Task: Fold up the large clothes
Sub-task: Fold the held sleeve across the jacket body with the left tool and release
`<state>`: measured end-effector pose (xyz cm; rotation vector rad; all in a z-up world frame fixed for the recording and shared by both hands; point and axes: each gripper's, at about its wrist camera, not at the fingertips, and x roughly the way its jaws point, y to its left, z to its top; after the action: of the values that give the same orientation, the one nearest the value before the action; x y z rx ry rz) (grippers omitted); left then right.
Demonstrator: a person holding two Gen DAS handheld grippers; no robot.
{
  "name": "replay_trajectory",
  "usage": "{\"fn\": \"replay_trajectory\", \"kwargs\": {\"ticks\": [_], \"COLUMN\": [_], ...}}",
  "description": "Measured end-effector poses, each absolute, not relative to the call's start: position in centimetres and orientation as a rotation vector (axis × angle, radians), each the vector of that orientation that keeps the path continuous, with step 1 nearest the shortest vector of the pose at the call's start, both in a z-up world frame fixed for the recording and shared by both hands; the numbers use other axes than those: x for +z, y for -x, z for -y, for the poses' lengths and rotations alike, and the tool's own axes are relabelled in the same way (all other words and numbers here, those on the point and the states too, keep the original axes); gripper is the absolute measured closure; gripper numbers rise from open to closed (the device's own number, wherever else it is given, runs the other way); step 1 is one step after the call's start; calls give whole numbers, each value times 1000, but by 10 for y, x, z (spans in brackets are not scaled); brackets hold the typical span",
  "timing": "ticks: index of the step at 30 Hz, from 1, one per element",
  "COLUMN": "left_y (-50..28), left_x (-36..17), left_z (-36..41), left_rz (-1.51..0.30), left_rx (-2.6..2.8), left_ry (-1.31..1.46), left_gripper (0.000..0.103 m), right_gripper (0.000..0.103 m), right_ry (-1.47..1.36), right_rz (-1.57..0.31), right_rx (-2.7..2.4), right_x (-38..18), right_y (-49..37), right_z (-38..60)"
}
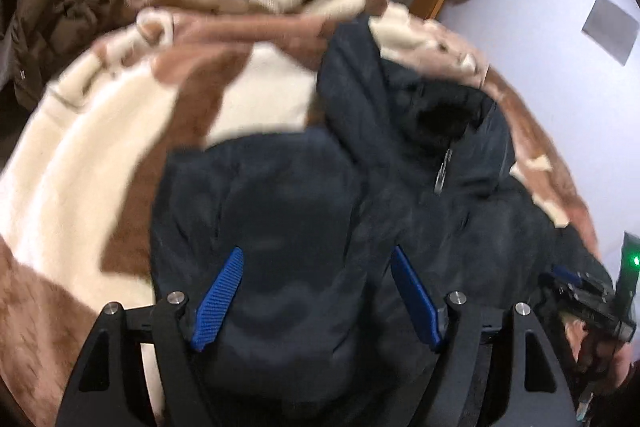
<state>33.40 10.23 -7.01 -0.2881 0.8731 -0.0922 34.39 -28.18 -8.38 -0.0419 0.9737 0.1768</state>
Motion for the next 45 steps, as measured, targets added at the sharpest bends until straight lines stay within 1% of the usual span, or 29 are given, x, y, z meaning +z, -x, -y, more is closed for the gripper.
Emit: {"fn": "replay_trajectory", "kwargs": {"ticks": [4, 5, 6, 7, 8, 9, 12, 15, 18, 21, 23, 25, 27, 28, 29, 31, 33, 36, 39, 45], "left_y": [-354, -363, -372, -378, -383, -386, -387, -387, -389, -368, -347, -323, -316, -317, -320, -325, -327, -328, -321, -269], "left_x": [-59, -65, -74, -85, -95, -104, -118, -126, -118, -87, -70, -63, -73, -85, -99, -118, -122, -121, -110, -64], "left_z": [-121, -123, -125, -127, -128, -128, -119, -110, -113, -118, -122, -125, -126, -125, -125, -127, -130, -126, -121, -95], "left_rz": [-827, -841, -873, -906, -929, -942, -929, -925, -927, -884, -838, -807, -832, -869, -918, -948, -952, -955, -965, -909], "left_rx": [-34, -11, 14, 33, 47, 54, 64, 79, 84, 33, 10, -9, -5, 4, 13, 11, 24, 30, 44, -11], "left_ry": [260, 246, 240, 244, 253, 256, 192, 154, 152, 196, 204, 210, 199, 184, 182, 197, 238, 214, 196, 171], "left_gripper": [26, 29, 37, 41, 41, 41, 41, 41, 41, 47, 47, 47, 48, 53, 54, 54, 54, 54, 54, 54], "right_gripper": [49, 49, 49, 49, 49, 52, 52, 52, 52, 52, 52, 52, 52, 52, 53, 53, 53, 53, 53, 53], "right_ry": [36, 44, 56, 63, 72, 86, 56, 71, 84, 75, 56, 37, 44, 60, 72, 63, 41, 65, 45, 47], "right_rz": [-881, -877, -885, -899, -914, -955, -1021, -1014, -1028, -1003, -937, -918, -935, -969, -1009, -1042, -1045, -1049, -1067, -966], "right_rx": [197, 201, 208, 211, 207, 190, 189, 185, 180, 171, 195, 220, 235, 237, 230, 231, 230, 228, 213, 191], "right_x": [-58, -57, -59, -65, -72, -88, -118, -130, -127, -100, -76, -68, -77, -90, -104, -123, -128, -129, -118, -71], "right_y": [-337, -343, -353, -364, -372, -387, -411, -418, -419, -405, -381, -360, -347, -347, -350, -357, -361, -363, -358, -290], "right_z": [276, 272, 266, 262, 259, 258, 263, 261, 258, 264, 271, 274, 272, 269, 266, 269, 270, 267, 269, 289]}}
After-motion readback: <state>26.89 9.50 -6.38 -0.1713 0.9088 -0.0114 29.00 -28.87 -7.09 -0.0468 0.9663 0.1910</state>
